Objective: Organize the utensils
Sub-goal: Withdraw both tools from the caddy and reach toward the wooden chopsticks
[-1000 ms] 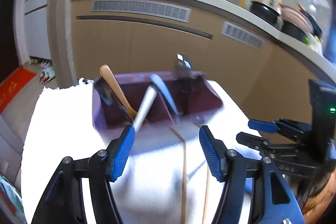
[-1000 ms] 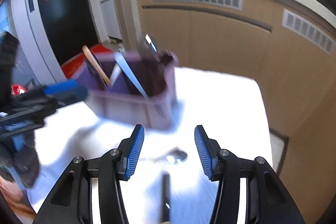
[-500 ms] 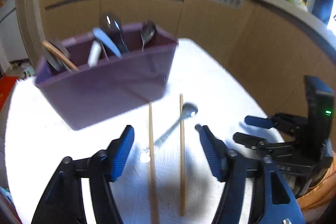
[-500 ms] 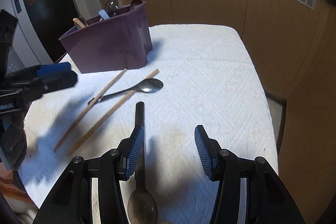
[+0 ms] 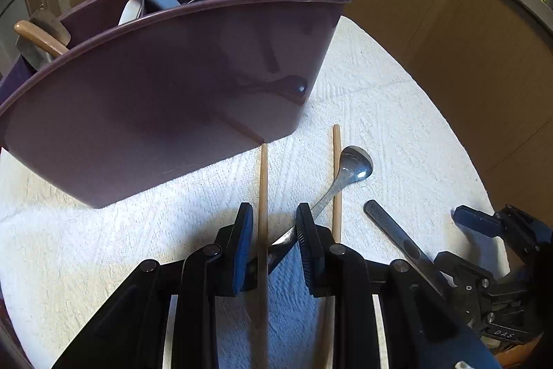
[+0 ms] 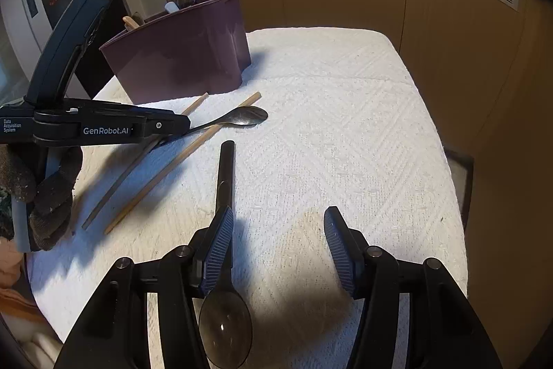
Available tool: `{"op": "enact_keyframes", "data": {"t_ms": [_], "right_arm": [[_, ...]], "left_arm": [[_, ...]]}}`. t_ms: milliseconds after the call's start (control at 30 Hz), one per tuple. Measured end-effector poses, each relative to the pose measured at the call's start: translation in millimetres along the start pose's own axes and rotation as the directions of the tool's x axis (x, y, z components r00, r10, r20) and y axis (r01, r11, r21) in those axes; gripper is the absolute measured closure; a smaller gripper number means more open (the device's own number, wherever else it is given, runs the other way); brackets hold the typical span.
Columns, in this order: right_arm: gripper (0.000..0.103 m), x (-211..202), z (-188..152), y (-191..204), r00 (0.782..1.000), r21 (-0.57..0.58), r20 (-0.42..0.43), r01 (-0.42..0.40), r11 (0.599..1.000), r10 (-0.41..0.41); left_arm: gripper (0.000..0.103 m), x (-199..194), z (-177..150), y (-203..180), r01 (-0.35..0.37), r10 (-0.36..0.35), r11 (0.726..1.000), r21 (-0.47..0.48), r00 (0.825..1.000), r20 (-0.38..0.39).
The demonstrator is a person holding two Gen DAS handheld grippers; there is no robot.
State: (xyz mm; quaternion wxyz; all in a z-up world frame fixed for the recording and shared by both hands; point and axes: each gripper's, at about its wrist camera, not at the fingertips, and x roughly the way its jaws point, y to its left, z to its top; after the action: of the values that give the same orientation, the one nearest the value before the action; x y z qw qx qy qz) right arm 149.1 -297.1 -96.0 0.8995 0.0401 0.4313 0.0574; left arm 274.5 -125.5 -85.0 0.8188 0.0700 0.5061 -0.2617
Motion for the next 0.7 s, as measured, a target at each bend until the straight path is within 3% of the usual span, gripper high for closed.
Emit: {"op": "enact_keyframes", "data": {"t_ms": [133, 333, 500, 600, 700], "right_arm": [[0.047, -1.8, 0.0, 4.3, 1.0, -0.011, -0.002, 0.005, 1.0, -0.005], [0.045, -8.0, 6.6, 15.7, 1.0, -0.036, 0.002, 0.0, 0.999, 0.0], [0.045, -2.0, 22.9, 28.7, 1.0, -0.039, -0.025, -0.019, 0.999, 0.018], [0.045, 12.6, 41.0, 31.7, 0.998, 0.019, -0.056, -0.026, 0.999, 0.027], [0.045, 35.2, 62.2, 28.3, 0.994, 0.15, -0.103, -0.018, 0.989, 0.034]], "left_arm": [[0.096, -2.6, -5.0, 11.4, -0.004, 0.005, 1.0, -0.02, 1.0, 0.008], [0.1, -29.8, -43.0, 33.3, -0.013, 0.017, 0.997, -0.075, 0.999, 0.048], [0.1, -53.8, -72.5, 48.9, -0.121, 0.129, 0.989, -0.084, 0.987, 0.092], [0.1, -59.6, -85.7, 65.7, -0.106, 0.118, 0.985, -0.134, 0.989, 0.089], [0.1, -63.6, -96.7, 74.6, -0.091, 0.109, 0.98, -0.174, 0.989, 0.099]]}}
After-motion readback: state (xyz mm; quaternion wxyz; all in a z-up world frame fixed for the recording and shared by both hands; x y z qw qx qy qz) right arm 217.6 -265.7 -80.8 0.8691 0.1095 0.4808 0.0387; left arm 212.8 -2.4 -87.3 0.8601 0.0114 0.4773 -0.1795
